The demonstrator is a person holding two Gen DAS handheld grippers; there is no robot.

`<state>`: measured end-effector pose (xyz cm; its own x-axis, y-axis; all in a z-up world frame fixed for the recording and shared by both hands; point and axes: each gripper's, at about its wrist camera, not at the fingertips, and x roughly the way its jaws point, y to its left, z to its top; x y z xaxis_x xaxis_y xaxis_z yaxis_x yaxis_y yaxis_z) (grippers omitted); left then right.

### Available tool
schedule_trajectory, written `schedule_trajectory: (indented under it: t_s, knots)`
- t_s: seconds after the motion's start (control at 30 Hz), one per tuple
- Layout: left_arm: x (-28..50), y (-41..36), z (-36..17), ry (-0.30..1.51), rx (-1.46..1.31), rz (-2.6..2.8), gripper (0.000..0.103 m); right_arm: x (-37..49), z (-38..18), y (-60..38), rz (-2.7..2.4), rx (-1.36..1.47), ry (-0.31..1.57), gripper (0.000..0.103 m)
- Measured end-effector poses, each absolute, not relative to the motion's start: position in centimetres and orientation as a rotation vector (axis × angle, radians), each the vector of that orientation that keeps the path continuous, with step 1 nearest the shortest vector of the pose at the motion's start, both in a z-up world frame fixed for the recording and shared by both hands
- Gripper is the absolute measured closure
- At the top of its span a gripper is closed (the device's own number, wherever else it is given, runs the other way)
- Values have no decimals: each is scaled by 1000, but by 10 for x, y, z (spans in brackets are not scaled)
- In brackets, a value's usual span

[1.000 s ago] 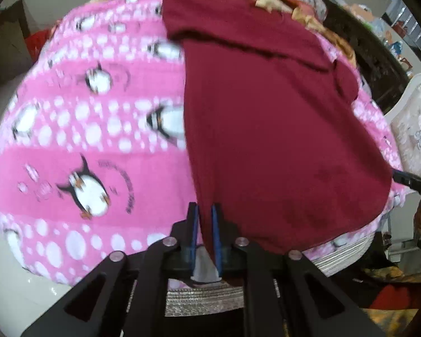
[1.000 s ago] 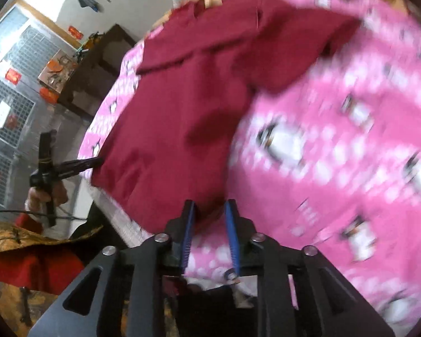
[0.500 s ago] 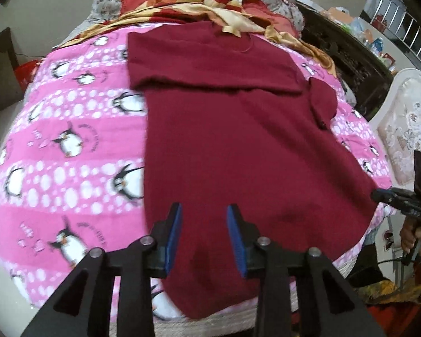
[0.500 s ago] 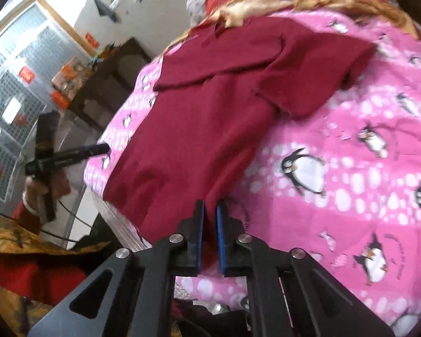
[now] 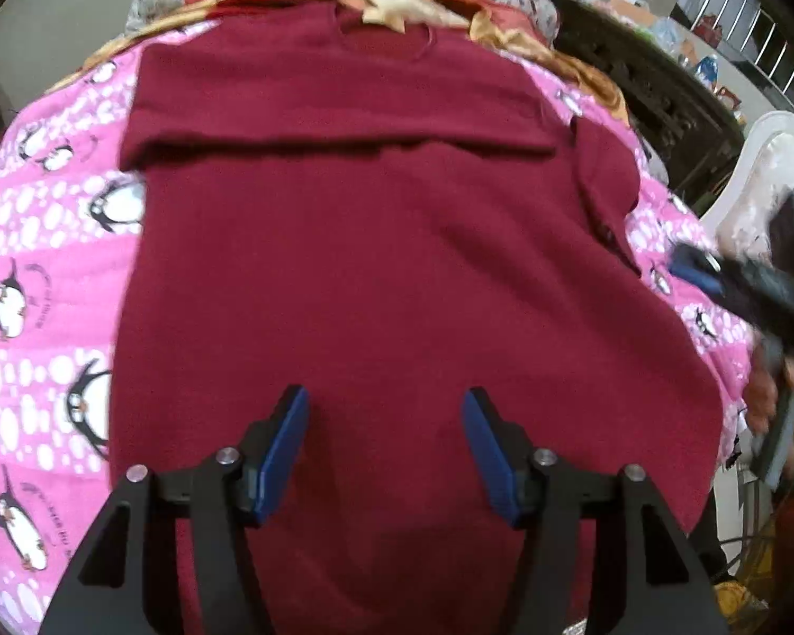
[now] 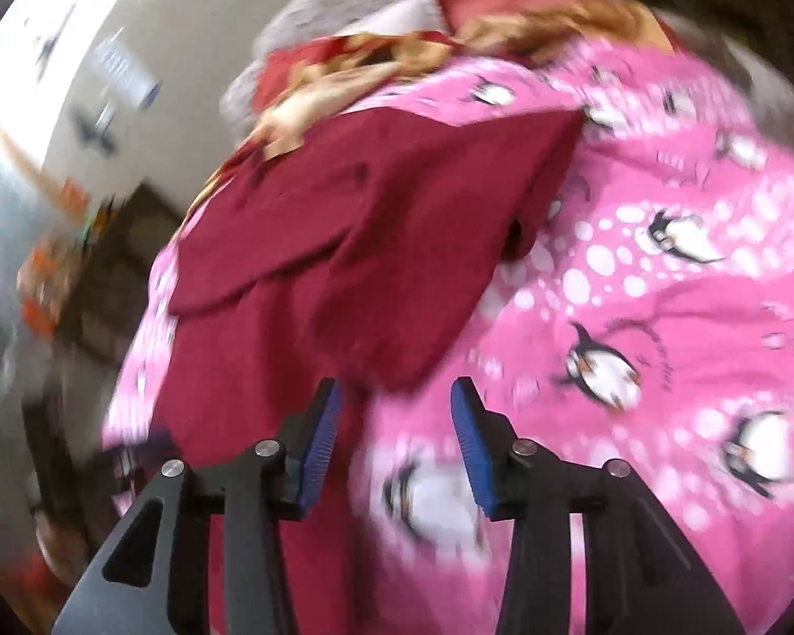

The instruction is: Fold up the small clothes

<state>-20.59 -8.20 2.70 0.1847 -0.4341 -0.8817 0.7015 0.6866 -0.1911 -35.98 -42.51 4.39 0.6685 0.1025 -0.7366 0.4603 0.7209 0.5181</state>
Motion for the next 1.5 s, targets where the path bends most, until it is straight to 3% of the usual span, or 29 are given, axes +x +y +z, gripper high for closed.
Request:
schedule_trajectory:
  t_s: [0.13,0.23,0.3,0.5,0.63,0.77,0.9,0.97,1.1,1.17,1.3,1.37,1.5]
  knots:
    - [-206,-86,26,1135,285,-828,39,-322,16,-442,-274,787,835,36]
    - [-202,-85,32,1116,292,-826,39,-315,22,-447,-266,749,827,68]
    - [-199,-82,37,1098,295,-825,39,-314,43,-446,-228,707,796,70]
    - [-178,-64,55,1050,255,-790,39,-283,161,-434,-51,413,745,70]
    - [-165,-51,67,1022,219,-757,39,-217,200,-403,128,325,751,70]
    - [-156,-40,76,1005,191,-730,39,-144,189,-356,330,260,843,70]
    - [-149,-35,85,974,174,-719,38,-76,139,-317,438,260,976,68]
    - [-145,-36,89,963,153,-723,30,-58,111,-310,394,286,1050,60]
    - [-136,-44,95,922,149,-758,22,-82,105,-332,300,348,998,59]
    - [-129,-52,97,893,159,-756,19,-112,116,-351,259,378,943,53]
    - [-101,-76,97,848,168,-725,19,-184,130,-387,166,402,837,47]
    - [-85,-87,97,816,172,-703,19,-217,122,-402,84,408,848,42]
    - [-46,-108,86,830,171,-645,19,-266,100,-427,-37,450,899,42]
